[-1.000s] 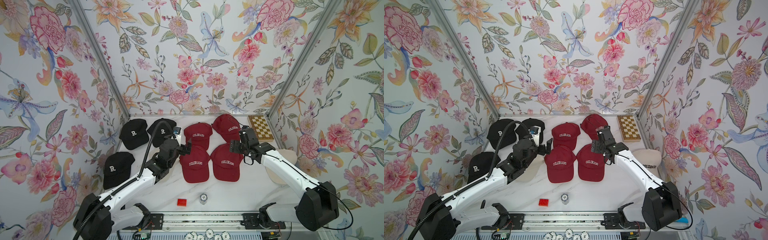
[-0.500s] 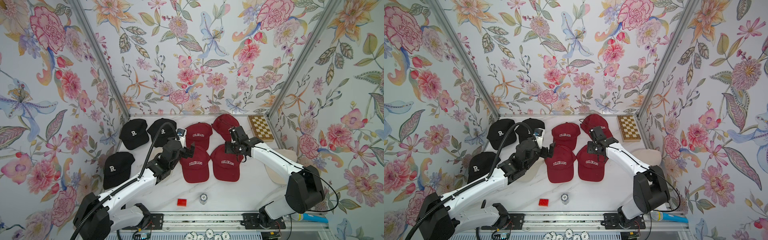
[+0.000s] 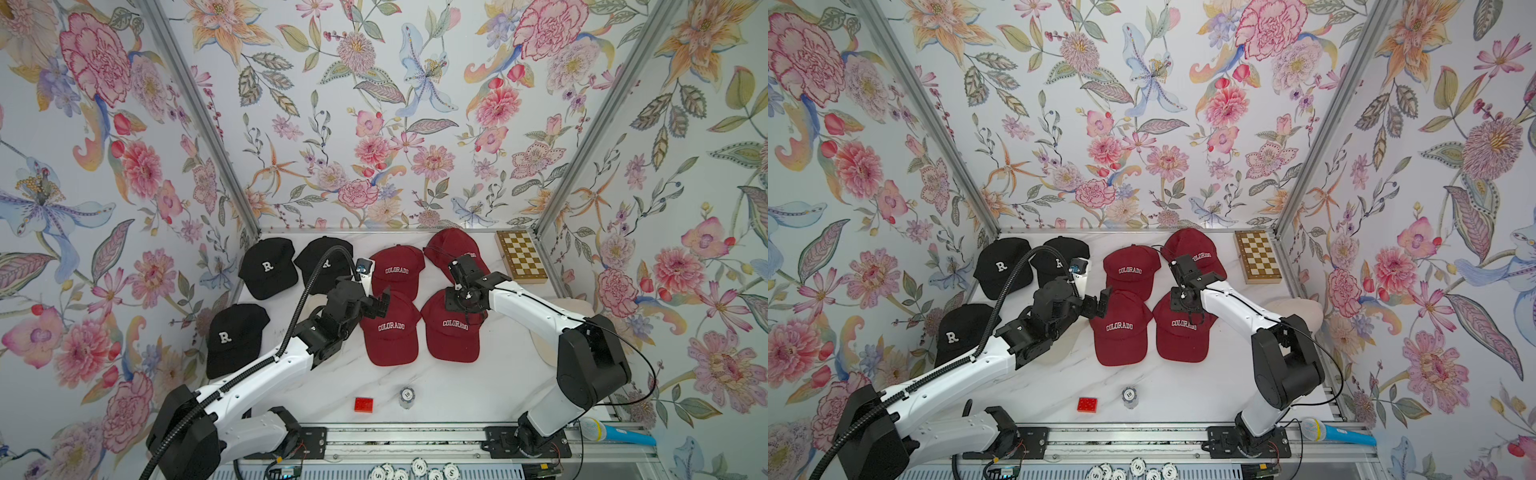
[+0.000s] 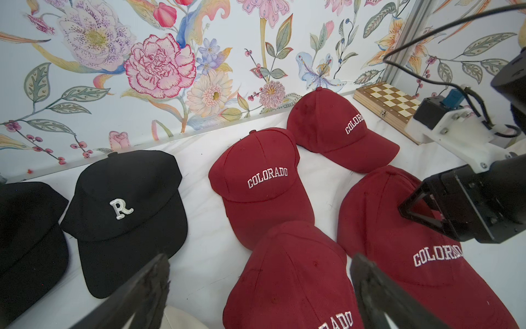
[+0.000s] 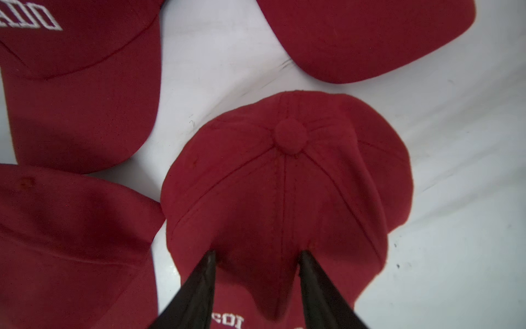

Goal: Stack the baseball caps by color
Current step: Pick up the baseball cap from the center of the board.

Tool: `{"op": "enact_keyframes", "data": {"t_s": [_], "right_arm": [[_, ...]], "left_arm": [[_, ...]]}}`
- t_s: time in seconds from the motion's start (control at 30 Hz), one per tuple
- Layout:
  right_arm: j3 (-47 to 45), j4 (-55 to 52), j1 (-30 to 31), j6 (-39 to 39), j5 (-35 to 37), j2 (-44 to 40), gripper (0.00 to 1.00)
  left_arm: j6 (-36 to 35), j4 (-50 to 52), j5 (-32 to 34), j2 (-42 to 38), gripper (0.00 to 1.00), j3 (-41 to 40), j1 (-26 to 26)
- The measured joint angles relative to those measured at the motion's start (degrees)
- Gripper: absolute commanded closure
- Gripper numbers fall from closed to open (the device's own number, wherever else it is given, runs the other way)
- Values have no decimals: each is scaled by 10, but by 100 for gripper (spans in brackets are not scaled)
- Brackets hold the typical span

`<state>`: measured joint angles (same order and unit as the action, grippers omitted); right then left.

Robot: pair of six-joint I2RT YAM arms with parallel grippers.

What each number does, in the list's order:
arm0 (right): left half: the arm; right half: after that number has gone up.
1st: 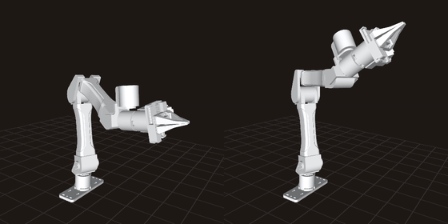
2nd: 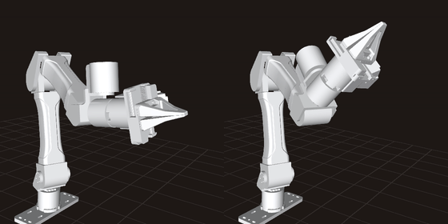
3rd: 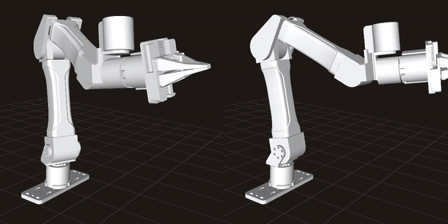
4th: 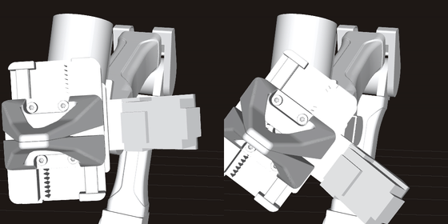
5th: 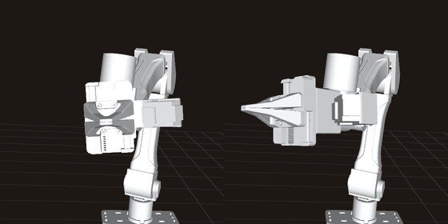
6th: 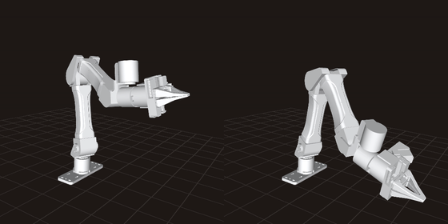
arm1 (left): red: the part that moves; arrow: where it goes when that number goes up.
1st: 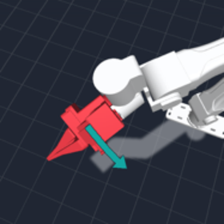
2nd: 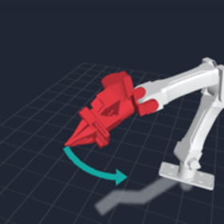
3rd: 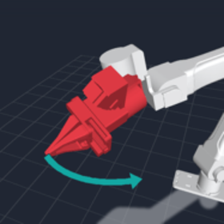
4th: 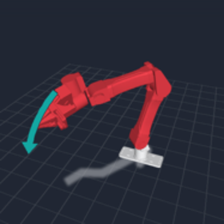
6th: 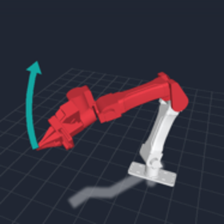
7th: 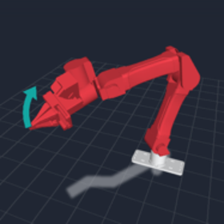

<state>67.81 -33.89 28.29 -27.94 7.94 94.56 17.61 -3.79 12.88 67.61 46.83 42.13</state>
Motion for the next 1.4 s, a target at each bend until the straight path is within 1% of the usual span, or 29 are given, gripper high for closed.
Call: {"op": "enact_keyframes", "data": {"t_s": [0.23,0.4,0.6,0.63,0.7,0.77,0.8,1.2,1.4], "right_arm": [[1,0,2,-11,2,1,58],[1,0,4,-18,4,1,71],[1,0,5,-21,4,4,74],[1,0,5,-21,4,5,77],[1,0,5,-23,4,8,90],[1,0,5,-24,2,10,98],[1,0,5,-24,1,11,100],[1,-3,5,-17,0,12,100],[17,-28,6,-4,0,6,100]], "left_arm": [[-2,2,21,-1,0,0,0],[-2,2,26,-8,0,0,0],[-1,2,28,-18,0,-3,0],[0,2,28,-19,0,-4,0],[1,1,29,-21,0,-7,0],[3,2,30,-21,0,-9,0],[5,1,30,-21,0,-11,0],[20,-3,30,-22,0,-22,0],[23,-10,30,-23,0,-28,0]]}}
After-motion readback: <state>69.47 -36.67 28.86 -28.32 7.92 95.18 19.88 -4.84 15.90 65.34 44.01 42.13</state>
